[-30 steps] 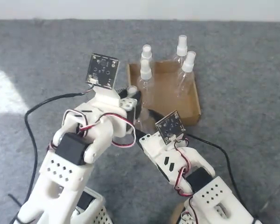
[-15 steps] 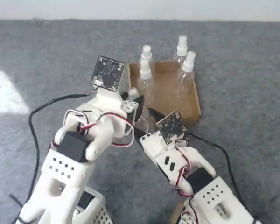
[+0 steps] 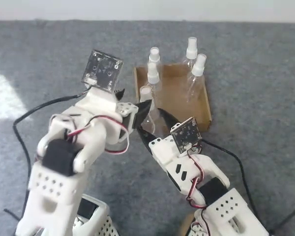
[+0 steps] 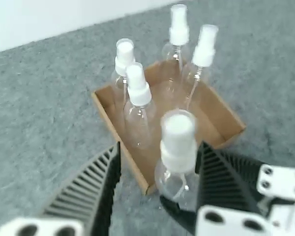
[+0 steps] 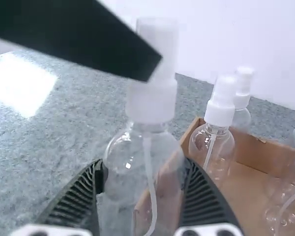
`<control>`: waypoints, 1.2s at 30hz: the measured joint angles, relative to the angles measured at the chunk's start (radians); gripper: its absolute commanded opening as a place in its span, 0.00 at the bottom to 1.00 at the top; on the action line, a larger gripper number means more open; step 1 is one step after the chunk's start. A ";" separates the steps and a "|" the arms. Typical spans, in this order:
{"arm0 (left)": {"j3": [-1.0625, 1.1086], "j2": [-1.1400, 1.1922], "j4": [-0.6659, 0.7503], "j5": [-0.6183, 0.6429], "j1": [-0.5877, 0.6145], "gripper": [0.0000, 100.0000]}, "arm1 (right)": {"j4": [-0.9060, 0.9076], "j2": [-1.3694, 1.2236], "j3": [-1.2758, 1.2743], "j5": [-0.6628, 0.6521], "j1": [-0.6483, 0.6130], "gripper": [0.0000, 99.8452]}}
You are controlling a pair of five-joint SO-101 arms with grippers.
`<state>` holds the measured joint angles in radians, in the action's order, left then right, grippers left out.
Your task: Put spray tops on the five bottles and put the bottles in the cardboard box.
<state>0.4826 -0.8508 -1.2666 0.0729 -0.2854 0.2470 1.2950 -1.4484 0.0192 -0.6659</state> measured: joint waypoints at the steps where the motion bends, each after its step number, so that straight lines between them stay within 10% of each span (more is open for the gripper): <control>1: 0.000 -0.028 -0.003 -0.006 0.000 0.23 | 0.000 0.000 0.000 0.000 -0.002 0.01; 13: 0.388 -0.488 0.037 -0.115 0.216 0.30 | 0.106 -0.041 0.130 0.000 0.075 0.01; 36: 0.842 -0.732 0.187 -0.170 0.115 0.30 | 0.577 -0.709 0.933 0.069 -0.061 0.01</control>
<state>1.3249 -1.5827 -1.0794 -0.0974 -0.1703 0.8239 0.5861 -0.5155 0.0882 -0.7273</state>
